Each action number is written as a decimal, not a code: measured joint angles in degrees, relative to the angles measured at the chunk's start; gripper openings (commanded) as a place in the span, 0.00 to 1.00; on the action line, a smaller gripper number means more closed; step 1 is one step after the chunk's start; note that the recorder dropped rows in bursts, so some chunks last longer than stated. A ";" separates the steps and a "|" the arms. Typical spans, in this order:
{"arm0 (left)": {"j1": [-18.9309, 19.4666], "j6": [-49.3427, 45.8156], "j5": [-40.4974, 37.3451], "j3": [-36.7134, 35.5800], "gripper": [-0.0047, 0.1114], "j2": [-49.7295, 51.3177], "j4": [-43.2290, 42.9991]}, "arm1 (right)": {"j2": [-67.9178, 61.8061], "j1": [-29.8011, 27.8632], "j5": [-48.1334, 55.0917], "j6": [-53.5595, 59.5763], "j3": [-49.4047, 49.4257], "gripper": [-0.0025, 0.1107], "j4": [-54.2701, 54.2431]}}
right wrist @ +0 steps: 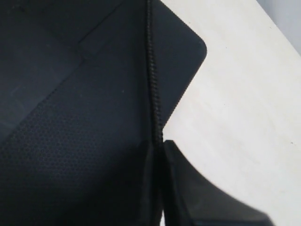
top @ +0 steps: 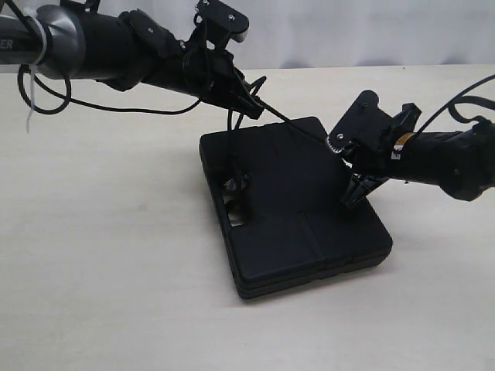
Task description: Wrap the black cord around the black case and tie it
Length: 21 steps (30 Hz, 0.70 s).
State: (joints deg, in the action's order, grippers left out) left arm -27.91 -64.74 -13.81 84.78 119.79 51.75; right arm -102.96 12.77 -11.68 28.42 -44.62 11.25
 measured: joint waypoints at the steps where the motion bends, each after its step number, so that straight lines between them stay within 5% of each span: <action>1: 0.00 0.00 0.00 0.00 0.04 0.00 0.00 | 0.04 0.00 0.15 0.00 0.00 0.06 0.00; 21: -0.37 -0.91 -4.15 0.00 0.04 0.00 -0.23 | 0.04 4.56 -3.76 -0.95 0.00 0.06 -0.96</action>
State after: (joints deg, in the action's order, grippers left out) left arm -28.28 -65.65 -17.96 84.78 119.79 51.52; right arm -102.92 17.33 -15.44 27.48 -44.62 10.28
